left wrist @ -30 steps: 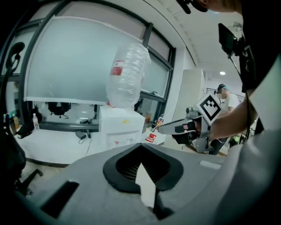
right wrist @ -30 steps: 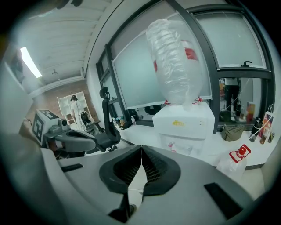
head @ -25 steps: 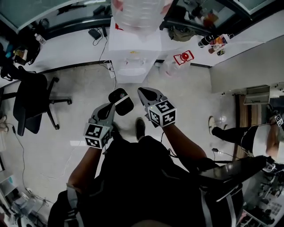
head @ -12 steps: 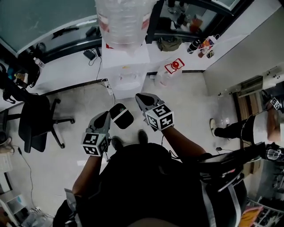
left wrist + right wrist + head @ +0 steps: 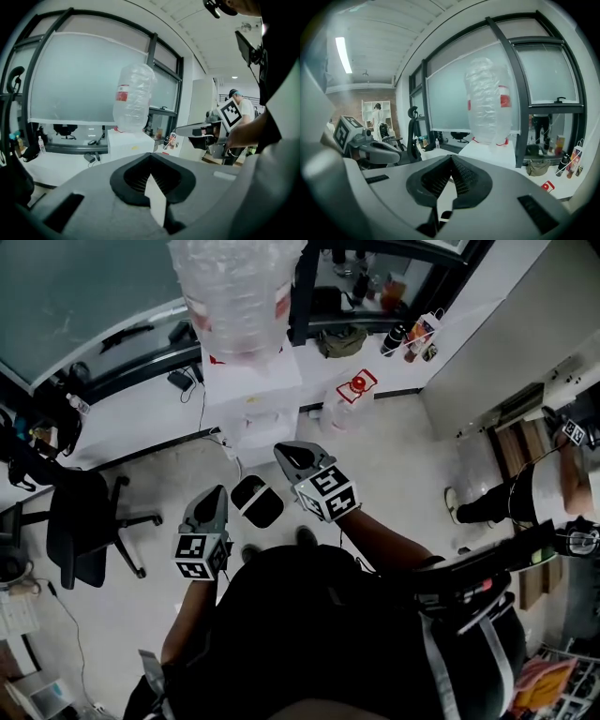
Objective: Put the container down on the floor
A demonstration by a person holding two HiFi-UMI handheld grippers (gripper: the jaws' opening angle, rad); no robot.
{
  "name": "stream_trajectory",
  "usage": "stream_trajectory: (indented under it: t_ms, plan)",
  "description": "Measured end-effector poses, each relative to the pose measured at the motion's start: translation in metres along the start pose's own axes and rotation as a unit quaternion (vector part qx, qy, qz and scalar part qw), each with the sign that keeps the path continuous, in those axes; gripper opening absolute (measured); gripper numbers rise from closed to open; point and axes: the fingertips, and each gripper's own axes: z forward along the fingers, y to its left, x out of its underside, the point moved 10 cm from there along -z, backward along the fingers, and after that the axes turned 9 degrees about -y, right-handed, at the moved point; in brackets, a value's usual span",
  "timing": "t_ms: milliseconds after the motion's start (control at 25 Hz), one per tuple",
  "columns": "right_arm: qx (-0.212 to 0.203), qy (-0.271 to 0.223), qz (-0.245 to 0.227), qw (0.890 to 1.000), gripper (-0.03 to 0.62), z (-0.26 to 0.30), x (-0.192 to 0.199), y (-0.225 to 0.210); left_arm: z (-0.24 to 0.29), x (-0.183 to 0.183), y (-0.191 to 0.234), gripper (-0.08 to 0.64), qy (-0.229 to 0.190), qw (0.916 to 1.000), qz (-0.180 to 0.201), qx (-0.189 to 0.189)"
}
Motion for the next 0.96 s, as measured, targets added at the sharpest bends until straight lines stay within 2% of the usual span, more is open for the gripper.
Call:
stream_trajectory:
  t_ms: [160, 400, 960]
  plan:
    - [-0.01, 0.001, 0.007, 1.0, 0.008, 0.002, 0.002, 0.003, -0.003, 0.001, 0.005, 0.009, -0.007, 0.9999, -0.007, -0.009]
    - [-0.008, 0.009, 0.0, 1.0, 0.008, 0.005, 0.005, -0.001, -0.009, 0.003, 0.015, 0.009, -0.003, 0.9985, -0.03, -0.046]
    - [-0.006, -0.003, 0.003, 1.0, 0.008, 0.014, -0.004, -0.003, -0.014, -0.001, 0.026, 0.009, -0.016, 0.9975, -0.041, -0.055]
